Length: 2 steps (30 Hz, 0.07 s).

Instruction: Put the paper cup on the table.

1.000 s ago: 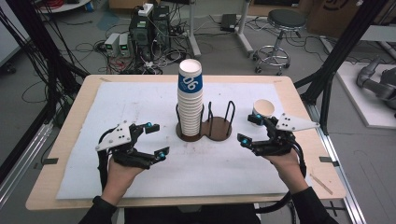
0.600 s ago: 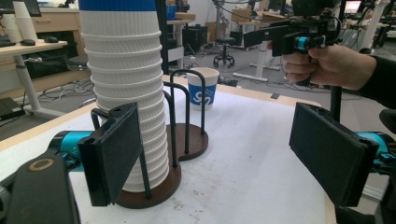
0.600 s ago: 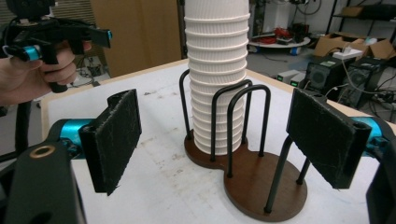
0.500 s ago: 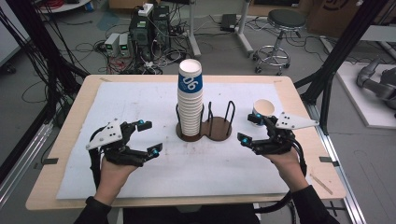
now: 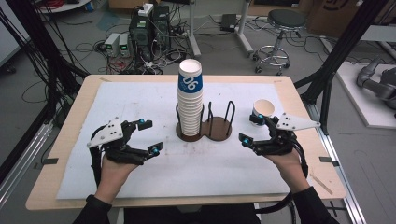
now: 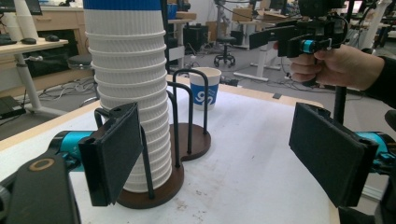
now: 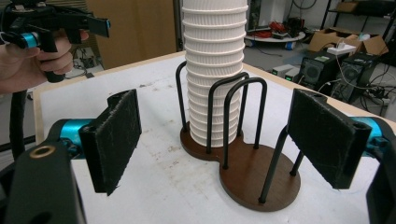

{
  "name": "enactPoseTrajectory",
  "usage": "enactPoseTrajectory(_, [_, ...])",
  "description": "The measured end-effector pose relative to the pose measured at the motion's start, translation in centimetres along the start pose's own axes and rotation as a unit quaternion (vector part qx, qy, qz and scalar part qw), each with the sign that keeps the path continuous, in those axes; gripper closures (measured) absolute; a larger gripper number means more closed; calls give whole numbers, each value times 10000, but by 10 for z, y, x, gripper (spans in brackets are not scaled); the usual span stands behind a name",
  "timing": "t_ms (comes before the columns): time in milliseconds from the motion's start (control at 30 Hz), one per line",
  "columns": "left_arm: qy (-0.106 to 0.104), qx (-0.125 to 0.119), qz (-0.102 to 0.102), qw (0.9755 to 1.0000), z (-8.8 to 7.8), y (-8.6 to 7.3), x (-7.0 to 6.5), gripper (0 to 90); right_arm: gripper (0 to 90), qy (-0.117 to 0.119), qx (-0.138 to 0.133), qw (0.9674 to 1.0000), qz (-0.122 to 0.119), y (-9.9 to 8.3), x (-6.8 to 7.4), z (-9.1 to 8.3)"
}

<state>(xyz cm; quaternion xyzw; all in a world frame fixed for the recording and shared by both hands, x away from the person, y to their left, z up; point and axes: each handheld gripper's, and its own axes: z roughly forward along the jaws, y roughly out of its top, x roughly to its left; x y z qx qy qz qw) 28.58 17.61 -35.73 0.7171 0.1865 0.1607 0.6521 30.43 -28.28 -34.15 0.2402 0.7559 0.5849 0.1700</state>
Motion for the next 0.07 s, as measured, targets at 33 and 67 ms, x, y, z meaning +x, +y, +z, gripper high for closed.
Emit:
enactPoseTrajectory(33, [12, 7, -1, 10000, 0, 0, 0, 171, 181, 5, -1, 10000, -11, 0, 0, 0])
enactPoseTrajectory(67, [20, 11, 1, 10000, 1, 0, 1, 171, 181, 19, -6, 10000, -14, 0, -1, 0])
